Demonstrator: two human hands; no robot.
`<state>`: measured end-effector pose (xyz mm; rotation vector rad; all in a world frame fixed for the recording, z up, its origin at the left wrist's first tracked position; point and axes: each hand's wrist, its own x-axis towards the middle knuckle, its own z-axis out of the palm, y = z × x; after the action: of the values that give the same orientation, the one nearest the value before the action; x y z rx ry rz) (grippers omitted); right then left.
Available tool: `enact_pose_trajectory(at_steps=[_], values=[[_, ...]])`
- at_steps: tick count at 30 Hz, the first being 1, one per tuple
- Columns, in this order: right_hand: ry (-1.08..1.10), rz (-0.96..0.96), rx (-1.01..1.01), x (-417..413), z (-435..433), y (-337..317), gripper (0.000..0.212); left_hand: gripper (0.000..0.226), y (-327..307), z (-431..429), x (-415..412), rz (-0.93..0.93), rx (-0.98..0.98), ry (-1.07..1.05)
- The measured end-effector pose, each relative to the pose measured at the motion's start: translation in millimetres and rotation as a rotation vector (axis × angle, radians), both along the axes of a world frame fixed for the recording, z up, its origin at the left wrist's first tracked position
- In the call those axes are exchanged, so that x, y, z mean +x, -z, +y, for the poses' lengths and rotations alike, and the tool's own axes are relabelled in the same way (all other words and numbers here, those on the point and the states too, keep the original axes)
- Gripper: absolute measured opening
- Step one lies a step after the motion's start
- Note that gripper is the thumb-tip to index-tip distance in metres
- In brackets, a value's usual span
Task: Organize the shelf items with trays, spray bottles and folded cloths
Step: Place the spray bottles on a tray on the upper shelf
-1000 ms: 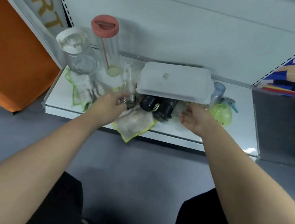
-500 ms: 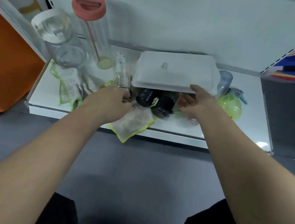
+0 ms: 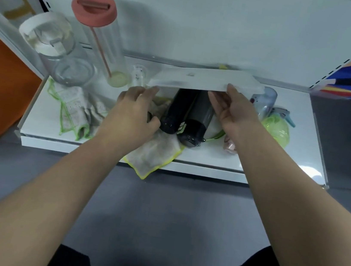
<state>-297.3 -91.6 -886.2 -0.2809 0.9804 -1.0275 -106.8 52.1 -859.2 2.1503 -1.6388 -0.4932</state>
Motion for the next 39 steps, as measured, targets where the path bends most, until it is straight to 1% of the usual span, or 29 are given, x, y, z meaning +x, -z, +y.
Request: enact_pose_trajectory(at_steps=[4, 7, 10, 12, 14, 16, 18, 21, 23, 25, 27, 29, 30, 33, 35, 37, 39], values=[[-0.028, 0.082, -0.072, 1.2, -1.2, -15.4, 0.011, 0.071, 3.0, -6.1, -0.6, -0.094, -0.146, 0.013], [-0.060, 0.168, -0.132, -2.1, -1.0, -40.5, 0.014, 0.073, 4.9, -11.7, -3.1, -0.228, -0.213, 0.054], [-0.164, 0.232, -0.231, -10.8, 3.3, -69.4, 0.014, 0.074, 7.5, -15.6, -7.1, -0.327, -0.230, 0.079], [-0.262, 0.309, -0.319, -17.3, 7.9, -84.1, 0.016, 0.072, 7.2, -18.3, -9.3, -0.390, -0.258, 0.058], [-0.334, 0.372, -0.381, -21.8, 12.9, -92.4, 0.018, 0.064, 3.9, -21.0, -12.4, -0.428, -0.285, 0.055], [-0.367, 0.381, -0.391, -24.3, 16.8, -95.3, 0.020, 0.048, -1.2, -23.2, -17.7, -0.395, -0.312, 0.063], [-0.374, 0.393, -0.369, -24.9, 19.0, -96.6, 0.020, 0.041, -6.1, -22.9, -23.1, -0.349, -0.347, 0.043], [-0.354, 0.489, -0.302, -32.7, 17.4, -101.8, 0.020, 0.022, -9.4, -21.7, -35.0, -0.388, -0.387, 0.076], [-0.354, 0.565, -0.284, -41.8, 13.5, -104.5, 0.027, 0.017, -11.8, -20.4, -41.0, -0.379, -0.400, 0.076], [-0.332, 0.596, -0.264, -53.2, 9.3, -104.9, 0.037, 0.018, -17.8, -20.9, -43.7, -0.328, -0.408, 0.064], [-0.297, 0.613, -0.228, -65.1, 4.3, -100.9, 0.041, 0.020, -28.3, -21.7, -41.6, -0.266, -0.399, 0.011], [-0.267, 0.682, -0.186, -77.3, -0.2, -93.5, 0.039, 0.024, -39.3, -21.8, -35.4, -0.167, -0.382, -0.081], [-0.256, 0.744, -0.170, -83.6, -2.6, -88.5, 0.035, 0.025, -42.7, -21.9, -32.0, -0.102, -0.365, -0.116], [-0.257, 1.019, -0.123, -106.0, -7.0, -68.9, 0.017, 0.030, -43.6, -20.8, -22.7, 0.120, -0.277, -0.241], [-0.312, 1.194, -0.063, -121.8, -7.3, -52.0, 0.010, 0.028, -38.3, -20.2, -19.2, 0.331, -0.205, -0.364], [-0.374, 1.241, 0.014, -133.4, -4.8, -36.6, 0.011, 0.025, -32.2, -17.8, -19.7, 0.539, -0.143, -0.458], [-0.394, 1.211, 0.039, -139.0, -4.1, -25.5, 0.023, 0.024, -27.6, -16.6, -23.4, 0.713, -0.098, -0.507]])
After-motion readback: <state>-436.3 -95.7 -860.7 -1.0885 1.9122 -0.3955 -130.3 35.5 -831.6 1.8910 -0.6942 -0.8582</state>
